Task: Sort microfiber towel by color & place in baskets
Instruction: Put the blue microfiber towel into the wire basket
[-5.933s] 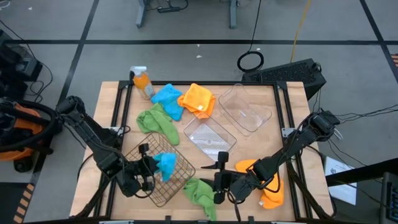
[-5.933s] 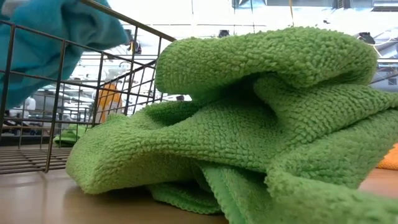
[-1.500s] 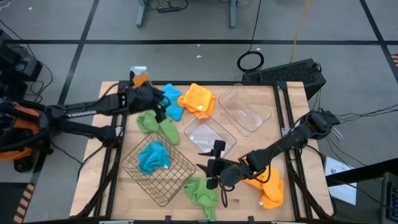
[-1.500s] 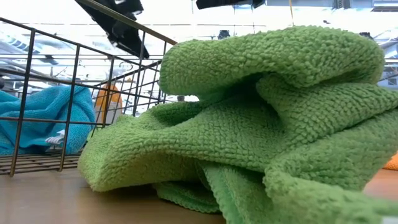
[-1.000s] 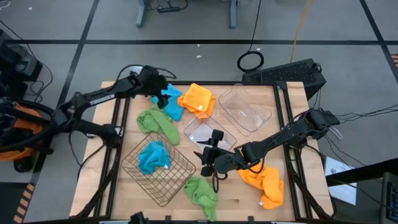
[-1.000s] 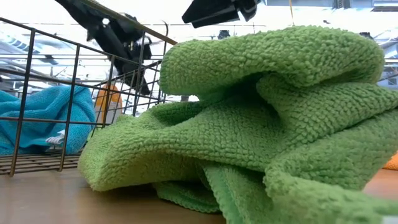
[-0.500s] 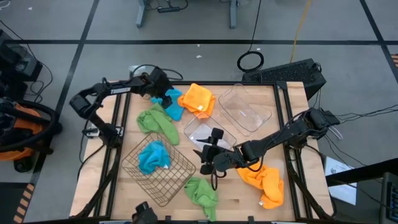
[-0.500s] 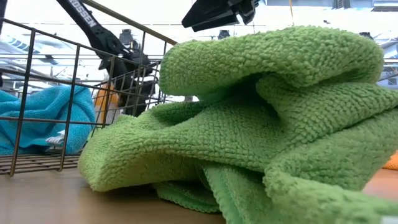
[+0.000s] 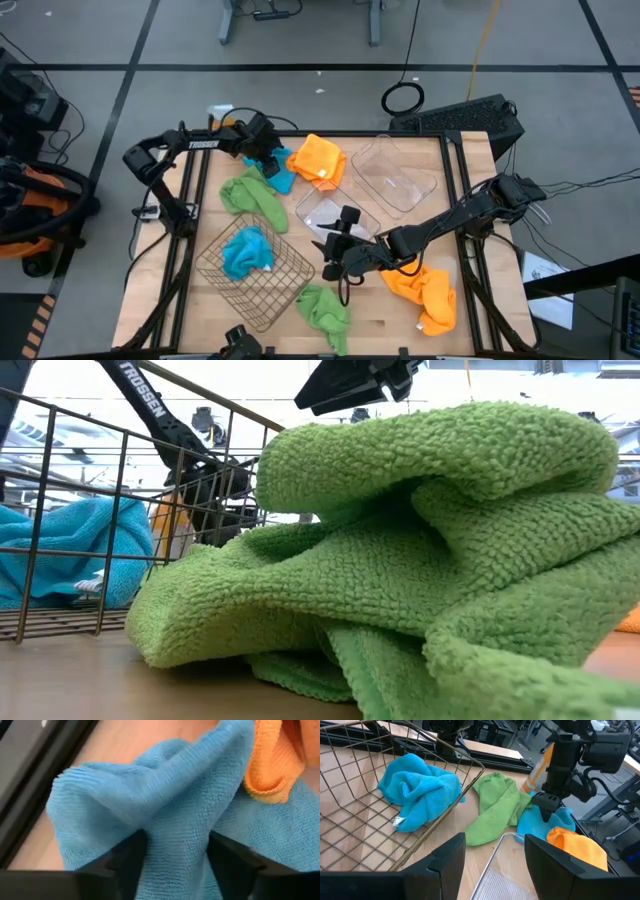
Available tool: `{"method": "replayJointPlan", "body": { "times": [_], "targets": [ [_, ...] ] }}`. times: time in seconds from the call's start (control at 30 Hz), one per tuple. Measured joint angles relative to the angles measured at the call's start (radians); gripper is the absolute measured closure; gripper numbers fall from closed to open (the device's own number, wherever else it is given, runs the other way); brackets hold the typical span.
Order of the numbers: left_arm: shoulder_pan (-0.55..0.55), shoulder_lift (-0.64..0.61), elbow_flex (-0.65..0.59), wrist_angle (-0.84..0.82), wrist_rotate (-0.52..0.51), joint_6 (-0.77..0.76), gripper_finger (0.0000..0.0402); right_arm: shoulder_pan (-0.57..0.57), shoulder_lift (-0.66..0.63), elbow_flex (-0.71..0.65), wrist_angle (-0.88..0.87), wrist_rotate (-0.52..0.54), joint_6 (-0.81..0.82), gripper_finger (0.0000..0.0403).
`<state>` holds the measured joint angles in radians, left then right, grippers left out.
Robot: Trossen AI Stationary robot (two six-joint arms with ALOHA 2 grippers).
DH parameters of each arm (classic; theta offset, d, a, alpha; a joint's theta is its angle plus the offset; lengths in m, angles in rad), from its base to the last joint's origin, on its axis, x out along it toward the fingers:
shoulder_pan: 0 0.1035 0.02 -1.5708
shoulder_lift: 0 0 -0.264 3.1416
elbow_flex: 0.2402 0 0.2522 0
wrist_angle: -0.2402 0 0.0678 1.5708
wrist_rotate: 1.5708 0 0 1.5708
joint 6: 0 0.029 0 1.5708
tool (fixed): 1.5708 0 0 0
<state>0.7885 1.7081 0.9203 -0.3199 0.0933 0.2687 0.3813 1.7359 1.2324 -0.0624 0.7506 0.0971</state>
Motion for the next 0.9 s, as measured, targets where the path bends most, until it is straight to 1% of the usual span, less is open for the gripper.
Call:
{"method": "replayJointPlan", "body": {
  "times": [0.27, 0.3, 0.37, 0.43, 0.57, 0.63, 0.9],
  "targets": [
    [-0.010, 0.001, 0.000, -0.001, 0.000, 0.001, 0.0367, 0.000, 0.000, 0.000, 0.000, -0.001, 0.000, 0.0209],
    [-0.010, -0.004, 0.000, -0.001, 0.000, 0.001, 0.0382, 0.000, 0.000, 0.000, 0.000, -0.001, 0.000, 0.0209],
    [-0.012, -0.016, 0.000, 0.000, -0.001, 0.001, 0.0388, 0.000, 0.000, 0.000, 0.000, -0.001, 0.000, 0.0209],
    [-0.018, -0.038, 0.000, -0.007, -0.010, 0.000, 0.0380, 0.000, 0.000, 0.000, 0.000, -0.001, 0.000, 0.0209],
    [-0.052, -0.121, 0.000, -0.027, -0.084, 0.001, 0.0380, 0.000, 0.000, 0.000, -0.002, 0.000, -0.001, 0.0209],
    [-0.077, -0.178, 0.000, -0.039, -0.105, 0.001, 0.0385, 0.000, 0.000, 0.000, -0.003, 0.001, -0.001, 0.0209],
    [-0.211, -0.468, 0.000, -0.101, -0.110, -0.004, 0.0389, -0.017, 0.044, 0.000, -0.016, 0.009, -0.008, 0.0209]
  ]
}}
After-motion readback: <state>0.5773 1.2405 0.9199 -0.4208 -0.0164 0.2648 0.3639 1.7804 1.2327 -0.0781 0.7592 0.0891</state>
